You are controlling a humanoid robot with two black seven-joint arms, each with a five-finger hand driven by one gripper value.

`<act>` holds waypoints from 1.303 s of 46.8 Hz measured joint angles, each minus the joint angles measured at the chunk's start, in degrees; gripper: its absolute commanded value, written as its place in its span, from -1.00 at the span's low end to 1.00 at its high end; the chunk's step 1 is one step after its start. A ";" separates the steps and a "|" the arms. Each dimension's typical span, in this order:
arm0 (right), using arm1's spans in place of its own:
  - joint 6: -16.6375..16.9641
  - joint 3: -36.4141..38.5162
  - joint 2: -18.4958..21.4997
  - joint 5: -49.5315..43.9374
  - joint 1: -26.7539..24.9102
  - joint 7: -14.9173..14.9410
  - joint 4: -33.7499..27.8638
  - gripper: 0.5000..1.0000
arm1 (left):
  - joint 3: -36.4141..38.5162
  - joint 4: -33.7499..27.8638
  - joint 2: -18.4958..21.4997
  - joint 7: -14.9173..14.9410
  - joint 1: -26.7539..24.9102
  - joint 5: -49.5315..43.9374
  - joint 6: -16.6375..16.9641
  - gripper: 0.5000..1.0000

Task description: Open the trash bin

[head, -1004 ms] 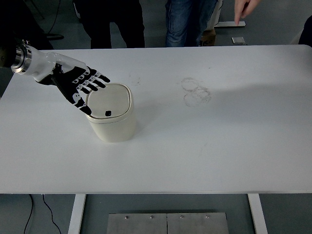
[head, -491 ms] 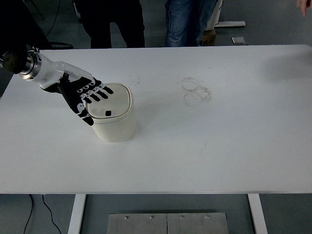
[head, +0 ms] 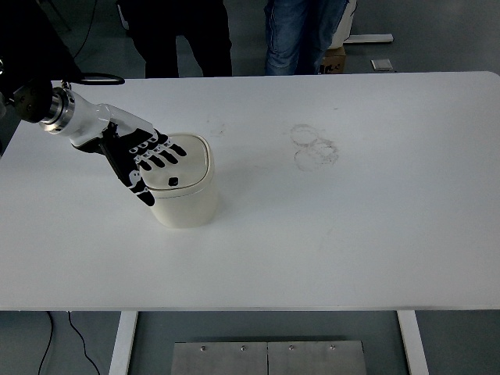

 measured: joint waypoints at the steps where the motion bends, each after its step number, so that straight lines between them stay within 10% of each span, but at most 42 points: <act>1: 0.00 0.00 0.00 0.00 0.00 0.00 0.00 0.96 | 0.00 0.03 0.00 0.00 0.12 0.00 0.04 1.00; 61: 0.00 0.00 0.00 0.01 0.00 0.00 0.00 0.96 | -0.21 0.11 -2.80 0.00 2.04 -0.79 1.84 1.00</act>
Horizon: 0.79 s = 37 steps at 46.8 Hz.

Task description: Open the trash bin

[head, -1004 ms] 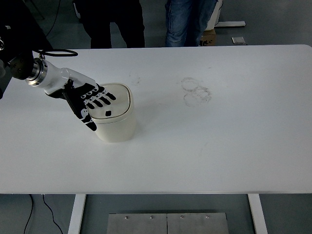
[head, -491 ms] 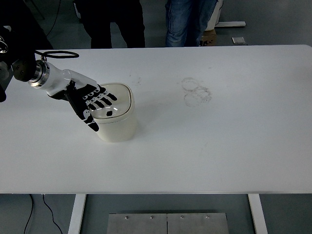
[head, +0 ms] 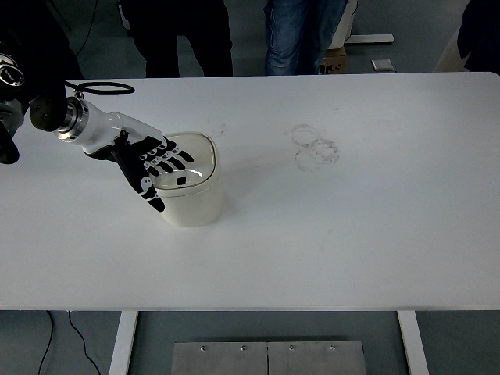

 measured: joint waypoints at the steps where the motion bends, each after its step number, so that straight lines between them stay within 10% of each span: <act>1: 0.00 0.00 0.00 0.00 0.00 0.00 0.00 0.97 | -0.01 0.00 -0.04 0.00 -0.03 0.00 0.00 1.00; 37: -0.01 0.00 0.00 -0.01 0.00 0.01 0.00 0.97 | -4.33 13.23 1.17 -2.16 0.26 -10.29 0.32 1.00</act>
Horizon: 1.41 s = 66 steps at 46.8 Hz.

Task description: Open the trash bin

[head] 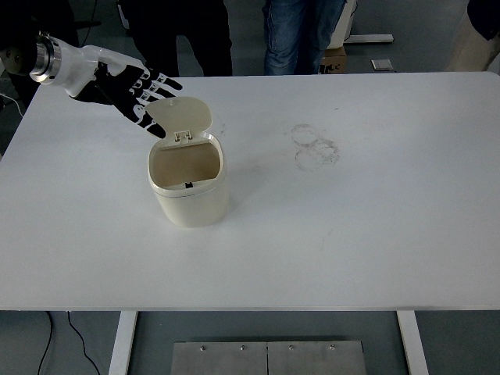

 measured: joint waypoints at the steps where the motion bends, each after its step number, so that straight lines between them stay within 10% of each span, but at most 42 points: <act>1: 0.00 0.00 0.00 -0.01 -0.01 0.00 0.00 0.96 | -0.54 0.40 0.06 -0.24 0.40 -0.48 0.21 1.00; 35: 0.01 0.00 0.00 0.01 0.00 -0.01 0.00 0.96 | -28.72 19.56 1.27 -11.51 30.21 -5.02 14.03 1.00; 66: -0.02 0.00 0.00 0.01 0.00 0.00 0.00 0.96 | -55.30 33.13 -6.11 -21.61 52.20 -5.01 14.00 1.00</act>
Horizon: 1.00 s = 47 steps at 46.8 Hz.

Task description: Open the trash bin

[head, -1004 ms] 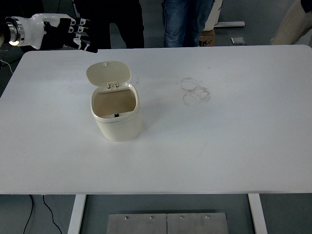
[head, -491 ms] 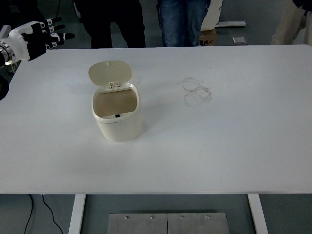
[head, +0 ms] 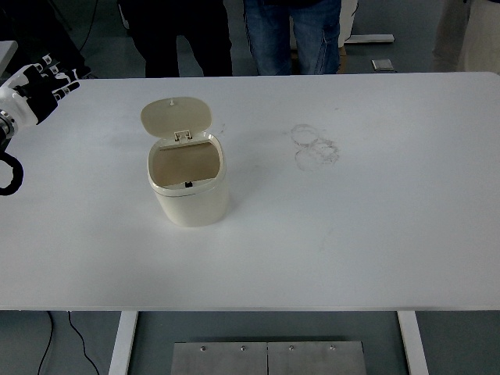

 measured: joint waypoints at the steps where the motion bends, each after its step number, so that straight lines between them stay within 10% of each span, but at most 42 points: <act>1: 0.00 0.00 0.00 0.00 -0.01 -0.01 0.00 0.97 | -0.51 0.00 -0.06 -0.76 0.60 0.01 0.00 1.00; 16: 0.02 0.00 0.00 0.00 0.01 0.00 0.00 0.96 | -16.46 -0.07 -2.19 -3.96 11.79 0.72 -4.00 1.00; 47: 0.02 0.00 0.00 0.01 0.00 0.00 0.01 0.96 | -22.86 -0.09 -5.95 -6.95 18.74 0.61 -9.05 1.00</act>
